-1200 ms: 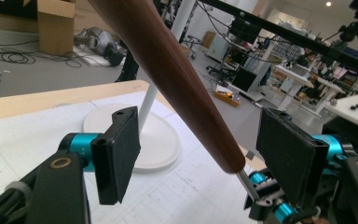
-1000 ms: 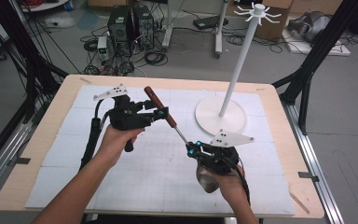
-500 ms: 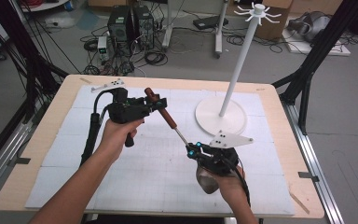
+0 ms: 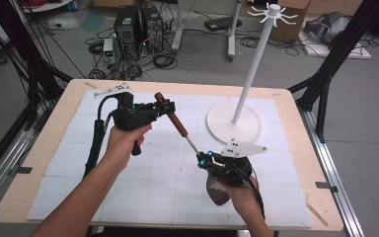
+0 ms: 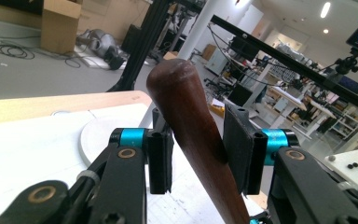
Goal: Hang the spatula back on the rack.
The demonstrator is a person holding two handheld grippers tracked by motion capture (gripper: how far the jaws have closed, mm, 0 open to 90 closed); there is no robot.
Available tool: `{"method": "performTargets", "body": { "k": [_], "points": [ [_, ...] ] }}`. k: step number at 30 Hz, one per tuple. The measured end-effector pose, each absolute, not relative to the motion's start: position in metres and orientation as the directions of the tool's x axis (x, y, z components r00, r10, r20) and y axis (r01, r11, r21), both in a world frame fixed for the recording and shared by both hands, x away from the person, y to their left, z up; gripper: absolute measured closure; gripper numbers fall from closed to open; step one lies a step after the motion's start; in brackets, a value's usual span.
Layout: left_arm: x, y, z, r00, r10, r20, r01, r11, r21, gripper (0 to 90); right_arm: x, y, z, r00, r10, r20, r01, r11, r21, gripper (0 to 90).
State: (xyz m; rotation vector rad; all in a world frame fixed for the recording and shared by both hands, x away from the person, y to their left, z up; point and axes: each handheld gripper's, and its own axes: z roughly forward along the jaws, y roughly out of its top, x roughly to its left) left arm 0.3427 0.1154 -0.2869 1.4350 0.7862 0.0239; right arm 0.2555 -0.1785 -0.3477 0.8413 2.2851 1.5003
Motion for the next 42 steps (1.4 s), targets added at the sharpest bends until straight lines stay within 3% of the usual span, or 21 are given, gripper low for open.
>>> {"method": "performTargets", "body": {
  "k": [17, 42],
  "points": [
    [0.33, 0.113, -0.27, 0.794, 0.371, -0.482, 0.424, 0.229, 0.876, 71.3, 0.254, -0.169, -0.346, -0.804, 0.589, 0.079, 0.298, 0.285, 0.911, 84.3],
    [0.313, 0.103, -0.241, 0.898, 0.291, -0.331, 0.29, 0.175, 0.941, 72.7, 0.249, -0.17, -0.34, -0.841, 0.534, 0.092, 0.243, 0.22, 0.945, 83.2]
  ]
}}
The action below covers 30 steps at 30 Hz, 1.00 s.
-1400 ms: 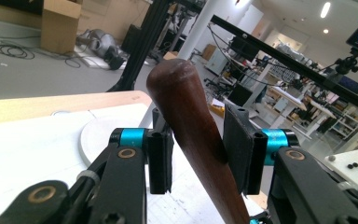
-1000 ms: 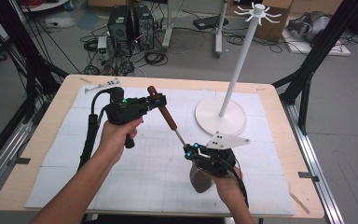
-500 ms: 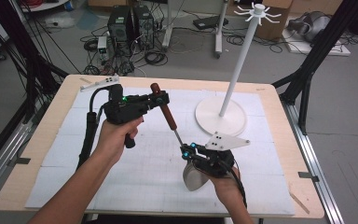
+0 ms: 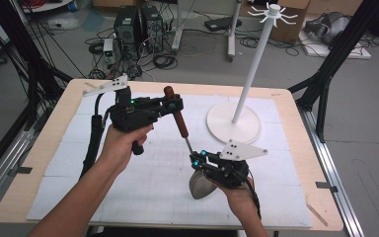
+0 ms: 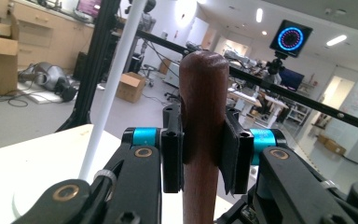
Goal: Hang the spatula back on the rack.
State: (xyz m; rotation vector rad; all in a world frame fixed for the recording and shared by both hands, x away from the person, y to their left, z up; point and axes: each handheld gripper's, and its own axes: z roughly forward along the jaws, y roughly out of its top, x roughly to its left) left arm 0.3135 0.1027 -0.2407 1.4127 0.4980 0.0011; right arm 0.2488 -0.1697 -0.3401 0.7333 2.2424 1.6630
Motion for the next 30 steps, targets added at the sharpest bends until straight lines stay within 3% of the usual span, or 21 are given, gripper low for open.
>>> {"method": "performTargets", "body": {
  "k": [12, 21, 30],
  "points": [
    [0.31, 0.102, -0.234, 0.914, 0.281, -0.293, 0.265, 0.134, 0.955, 72.8, 0.251, -0.17, -0.34, -0.865, 0.491, 0.106, 0.239, 0.216, 0.947, 81.9],
    [0.307, 0.102, -0.226, 0.937, 0.272, -0.218, 0.209, 0.065, 0.976, 72.9, 0.253, -0.177, -0.33, -0.887, 0.444, 0.13, 0.219, 0.154, 0.963, 70.7],
    [0.302, 0.1, -0.217, 0.962, 0.213, -0.17, 0.165, 0.041, 0.985, 72.9, 0.26, -0.169, -0.307, -0.937, 0.34, 0.08, 0.142, 0.161, 0.977, 55.7]
  ]
}}
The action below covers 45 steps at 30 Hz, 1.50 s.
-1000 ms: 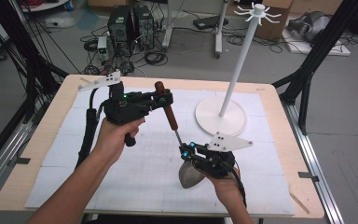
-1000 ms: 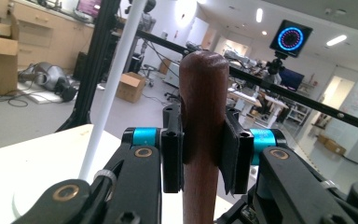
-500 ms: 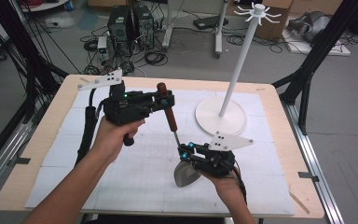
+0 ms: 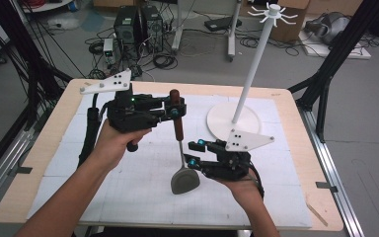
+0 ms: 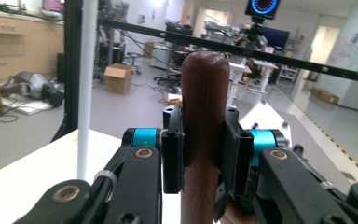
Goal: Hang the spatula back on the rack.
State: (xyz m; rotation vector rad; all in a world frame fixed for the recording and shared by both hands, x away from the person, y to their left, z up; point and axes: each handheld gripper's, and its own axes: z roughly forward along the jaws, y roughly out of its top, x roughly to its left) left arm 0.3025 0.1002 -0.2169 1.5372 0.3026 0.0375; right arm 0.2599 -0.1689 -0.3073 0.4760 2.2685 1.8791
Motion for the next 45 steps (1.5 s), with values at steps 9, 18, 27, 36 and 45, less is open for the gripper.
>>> {"method": "performTargets", "body": {
  "k": [9, 18, 27, 36, 45],
  "points": [
    [0.3, 0.097, -0.214, 0.983, 0.141, -0.121, 0.122, 0.003, 0.992, 72.8, 0.269, -0.159, -0.288, -0.965, 0.26, 0.034, 0.081, 0.173, 0.982, 40.3],
    [0.3, 0.095, -0.216, 0.989, 0.089, -0.116, 0.117, -0.007, 0.993, 72.8, 0.276, -0.154, -0.281, -0.974, 0.22, 0.057, 0.091, 0.15, 0.984, 48.0],
    [0.3, 0.093, -0.217, 0.993, 0.058, -0.106, 0.107, -0.01, 0.994, 72.8, 0.281, -0.155, -0.28, -0.981, 0.17, 0.094, 0.113, 0.109, 0.988, 64.3],
    [0.3, 0.094, -0.217, 0.993, 0.052, -0.105, 0.105, 0.002, 0.995, 72.7, 0.28, -0.157, -0.281, -0.983, 0.15, 0.102, 0.115, 0.082, 0.99, 73.2],
    [0.301, 0.117, -0.231, 0.965, 0.183, -0.187, 0.171, 0.099, 0.98, 43.3, 0.28, -0.165, -0.282, -0.954, 0.25, 0.165, 0.18, 0.041, 0.983, 73.5]
  ]
}}
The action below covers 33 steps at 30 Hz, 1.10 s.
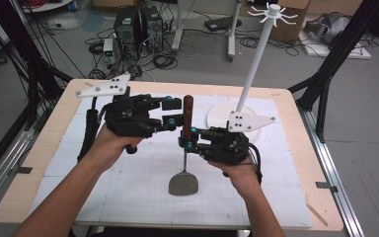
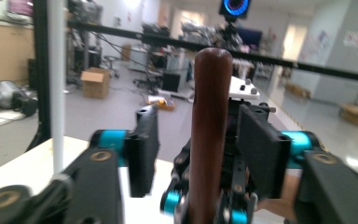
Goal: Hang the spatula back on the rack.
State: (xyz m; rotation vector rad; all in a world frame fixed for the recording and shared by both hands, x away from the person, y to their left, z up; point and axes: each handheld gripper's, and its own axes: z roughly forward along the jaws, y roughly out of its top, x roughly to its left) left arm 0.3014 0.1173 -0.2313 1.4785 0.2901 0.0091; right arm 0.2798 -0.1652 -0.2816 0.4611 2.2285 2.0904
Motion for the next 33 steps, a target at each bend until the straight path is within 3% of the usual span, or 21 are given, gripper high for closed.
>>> {"method": "performTargets", "body": {
  "k": [3, 6, 11, 16, 33],
  "points": [
    [0.298, 0.134, -0.244, 0.948, 0.277, -0.159, 0.138, 0.095, 0.986, 37.9, 0.281, -0.171, -0.282, -0.939, 0.292, 0.184, 0.2, 0.025, 0.98, 73.6],
    [0.293, 0.149, -0.257, 0.912, 0.405, -0.068, 0.067, 0.015, 0.998, 33.1, 0.282, -0.176, -0.282, -0.917, 0.354, 0.185, 0.205, 0.017, 0.979, 73.5],
    [0.289, 0.17, -0.284, 0.872, 0.481, -0.09, 0.1, 0.004, 0.995, 23.1, 0.287, -0.185, -0.278, -0.866, 0.468, 0.175, 0.213, 0.029, 0.977, 73.5],
    [0.283, 0.186, -0.317, 0.85, 0.51, -0.129, 0.154, -0.005, 0.988, 19.2, 0.294, -0.193, -0.272, -0.808, 0.571, 0.144, 0.208, 0.047, 0.977, 73.5],
    [0.261, 0.213, -0.377, 0.818, 0.556, -0.147, 0.192, -0.023, 0.981, 20.2, 0.339, -0.223, -0.237, -0.68, 0.717, 0.155, 0.211, -0.011, 0.978, 73.5]
  ]
}}
